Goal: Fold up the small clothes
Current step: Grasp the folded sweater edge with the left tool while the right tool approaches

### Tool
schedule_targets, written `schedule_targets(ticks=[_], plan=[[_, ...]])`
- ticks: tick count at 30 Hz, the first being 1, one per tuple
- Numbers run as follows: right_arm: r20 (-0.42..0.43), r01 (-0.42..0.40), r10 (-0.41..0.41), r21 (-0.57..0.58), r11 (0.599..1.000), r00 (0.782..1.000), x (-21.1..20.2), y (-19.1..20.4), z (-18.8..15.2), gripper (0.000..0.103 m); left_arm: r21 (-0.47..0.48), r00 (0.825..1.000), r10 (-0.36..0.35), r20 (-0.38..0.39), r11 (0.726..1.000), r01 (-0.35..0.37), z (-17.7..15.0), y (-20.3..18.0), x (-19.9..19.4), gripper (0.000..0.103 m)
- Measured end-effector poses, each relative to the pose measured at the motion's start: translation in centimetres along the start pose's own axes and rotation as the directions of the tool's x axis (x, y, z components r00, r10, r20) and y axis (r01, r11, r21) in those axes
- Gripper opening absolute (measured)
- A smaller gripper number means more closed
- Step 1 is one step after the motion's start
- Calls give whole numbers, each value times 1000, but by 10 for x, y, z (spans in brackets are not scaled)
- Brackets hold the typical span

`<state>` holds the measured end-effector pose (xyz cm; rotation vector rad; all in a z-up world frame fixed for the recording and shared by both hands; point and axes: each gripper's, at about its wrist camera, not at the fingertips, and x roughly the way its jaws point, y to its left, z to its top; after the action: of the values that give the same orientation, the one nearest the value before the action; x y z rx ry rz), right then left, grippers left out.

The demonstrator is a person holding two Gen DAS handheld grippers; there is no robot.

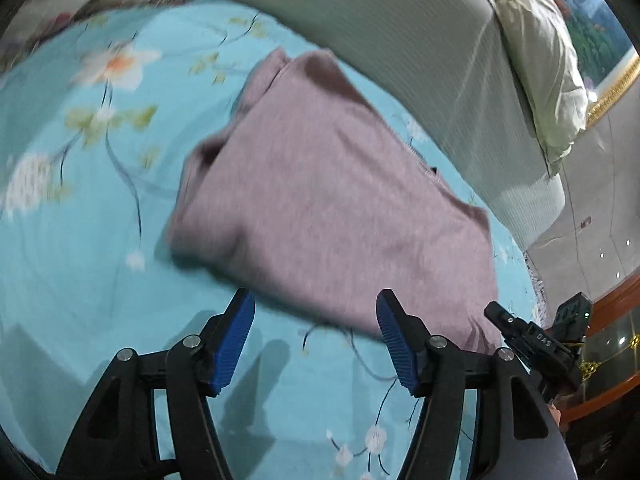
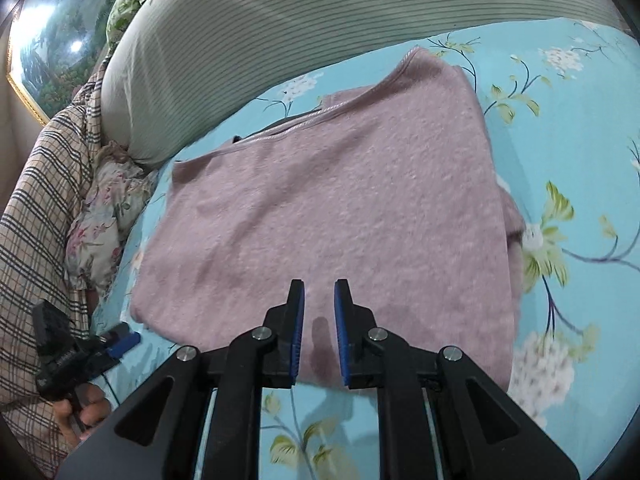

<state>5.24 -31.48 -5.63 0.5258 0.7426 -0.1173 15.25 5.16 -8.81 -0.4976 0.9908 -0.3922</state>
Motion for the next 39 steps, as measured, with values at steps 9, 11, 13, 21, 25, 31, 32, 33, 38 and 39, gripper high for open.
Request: schedule_targets(ticks=[9,11,13,21,25,31,32,33,38,39], plan=[[16,-8,8,-3,1000,1000,-16,6,-10,47,-136,1000,9,3,991,-9,3,16,31,72],[17,-5,5,2,1000,1000,-17,5,-10,47,-177,1000,-1,24,984,5,10,23,38,72],[16,-5,4,12,1000,1000,-17,1,-9,47,-206,999,-3,51,978,14,21,29,45,72],[2,-7,7,38,999,1000,-6,-6,-5,47,-261,986,72,153,965,-30,49,41,58,68],[8,-14,14,44,999,1000,-3,-9,5,47,-221,981,128,149,971,-93,56,37,63,15],[21,-3,2,54,999,1000,-4,-12,23,47,-69,972,92,216,995,-78,62,-9,46,7],[25,-10,9,55,998,1000,-6,-13,26,47,-24,972,74,225,997,-70,62,-22,44,7],[30,-20,19,58,998,999,-7,-15,29,47,36,972,52,229,997,-62,61,-42,43,7],[37,-75,72,94,993,997,-11,-26,47,47,284,982,-5,190,958,-50,43,-120,58,7],[36,-82,78,98,992,996,-10,-28,51,47,333,985,-13,172,942,-46,37,-137,67,7]])
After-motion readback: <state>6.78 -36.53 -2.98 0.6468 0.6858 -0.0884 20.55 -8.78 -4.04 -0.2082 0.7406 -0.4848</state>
